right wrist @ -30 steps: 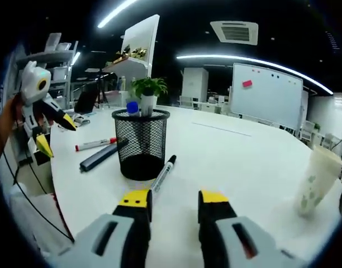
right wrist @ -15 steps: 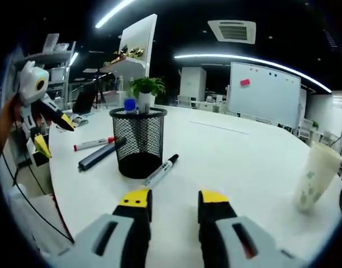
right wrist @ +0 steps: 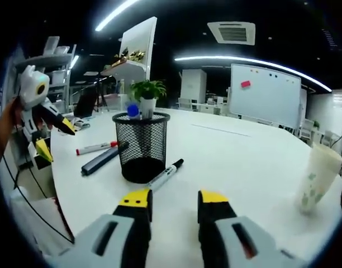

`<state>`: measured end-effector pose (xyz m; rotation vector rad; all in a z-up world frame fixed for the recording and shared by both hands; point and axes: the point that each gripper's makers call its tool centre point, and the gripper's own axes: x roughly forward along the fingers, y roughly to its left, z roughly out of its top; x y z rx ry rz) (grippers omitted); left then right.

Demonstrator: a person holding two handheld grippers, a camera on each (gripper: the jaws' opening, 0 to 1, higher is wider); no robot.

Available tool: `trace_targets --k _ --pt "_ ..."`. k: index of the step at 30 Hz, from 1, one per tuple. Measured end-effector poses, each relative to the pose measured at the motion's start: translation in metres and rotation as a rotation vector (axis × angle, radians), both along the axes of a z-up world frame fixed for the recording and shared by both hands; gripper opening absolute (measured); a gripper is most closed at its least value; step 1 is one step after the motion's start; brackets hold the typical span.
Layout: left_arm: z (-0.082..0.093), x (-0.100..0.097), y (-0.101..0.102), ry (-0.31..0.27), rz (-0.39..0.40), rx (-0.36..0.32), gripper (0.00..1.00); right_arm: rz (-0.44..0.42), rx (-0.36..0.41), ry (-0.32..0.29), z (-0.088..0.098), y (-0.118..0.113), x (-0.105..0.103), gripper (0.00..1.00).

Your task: Place the scattered laser pointers and whiteboard markers into the pen holder and stack the scattered paper cups together

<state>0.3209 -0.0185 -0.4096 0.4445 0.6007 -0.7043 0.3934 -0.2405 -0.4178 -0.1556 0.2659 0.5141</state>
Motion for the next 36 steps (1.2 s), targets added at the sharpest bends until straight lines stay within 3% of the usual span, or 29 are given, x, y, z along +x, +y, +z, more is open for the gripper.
trace_targets --k 36 --pt "0.0 -0.001 0.002 0.002 0.003 -0.001 0.6 0.06 0.016 -0.002 0.001 0.027 -0.004 0.31"
